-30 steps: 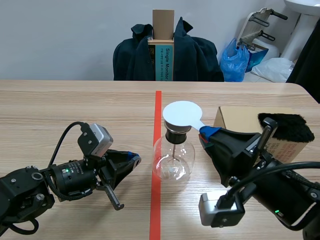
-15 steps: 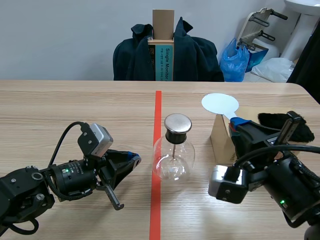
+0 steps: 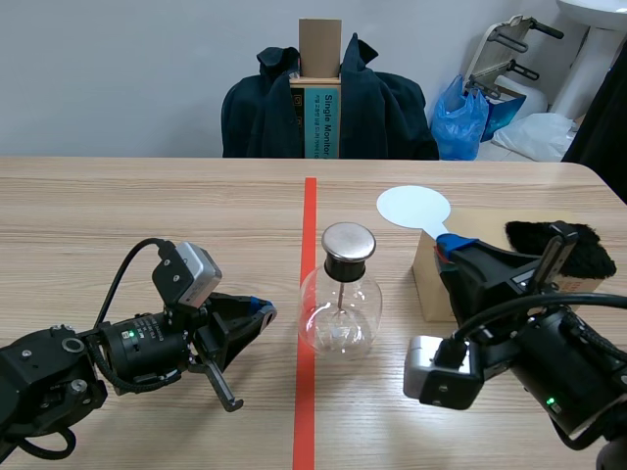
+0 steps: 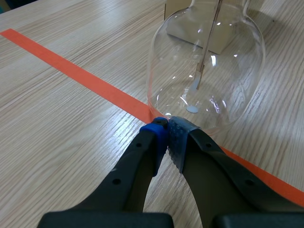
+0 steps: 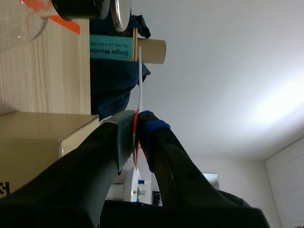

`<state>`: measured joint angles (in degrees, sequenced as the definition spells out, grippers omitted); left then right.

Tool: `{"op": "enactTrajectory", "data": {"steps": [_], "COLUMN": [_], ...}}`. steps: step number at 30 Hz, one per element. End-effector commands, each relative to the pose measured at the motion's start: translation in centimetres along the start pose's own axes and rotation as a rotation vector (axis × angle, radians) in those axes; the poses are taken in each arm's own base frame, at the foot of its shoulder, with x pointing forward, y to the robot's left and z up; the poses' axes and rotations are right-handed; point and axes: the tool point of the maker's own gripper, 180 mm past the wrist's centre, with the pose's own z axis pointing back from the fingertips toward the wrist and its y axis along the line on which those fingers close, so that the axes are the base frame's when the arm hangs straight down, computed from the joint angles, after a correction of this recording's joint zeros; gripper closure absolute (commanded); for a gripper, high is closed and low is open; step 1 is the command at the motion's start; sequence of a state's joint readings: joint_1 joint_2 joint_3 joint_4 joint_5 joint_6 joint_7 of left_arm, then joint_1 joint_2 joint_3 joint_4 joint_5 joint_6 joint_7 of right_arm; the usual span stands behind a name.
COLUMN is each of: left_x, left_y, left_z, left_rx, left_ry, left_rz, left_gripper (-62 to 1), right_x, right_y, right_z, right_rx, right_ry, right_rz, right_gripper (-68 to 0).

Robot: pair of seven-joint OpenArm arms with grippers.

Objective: Do the electroscope experiment.
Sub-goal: 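Move the plate toward and away from the electroscope, then hold the plate still at the electroscope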

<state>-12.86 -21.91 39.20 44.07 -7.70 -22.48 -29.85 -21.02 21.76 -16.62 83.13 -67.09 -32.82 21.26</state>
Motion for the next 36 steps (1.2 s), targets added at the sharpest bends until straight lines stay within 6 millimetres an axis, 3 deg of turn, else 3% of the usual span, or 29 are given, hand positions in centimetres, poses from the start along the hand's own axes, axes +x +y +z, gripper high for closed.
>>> {"op": "enactTrajectory", "data": {"steps": [1, 18, 36], "left_x": [1.5, 1.5, 1.4], "left_y": [0.4, 0.4, 0.4], "left_z": [-0.5, -0.5, -0.5], "left_rx": [0.008, 0.008, 0.008], "left_ry": [-0.045, -0.045, -0.041], "left_rz": [-0.006, -0.006, -0.006], "left_gripper": [-1.9, -1.9, -1.9], "right_x": [-0.2, 3.4, 3.4], "right_y": [-0.8, -0.9, -0.9], "right_z": [0.1, 0.5, 0.5], "right_rx": [-0.032, -0.041, -0.040], "right_ry": [-0.014, -0.212, -0.214], "right_rz": [0.020, 0.028, 0.028], "right_gripper": [-0.9, -0.9, -0.8]}}
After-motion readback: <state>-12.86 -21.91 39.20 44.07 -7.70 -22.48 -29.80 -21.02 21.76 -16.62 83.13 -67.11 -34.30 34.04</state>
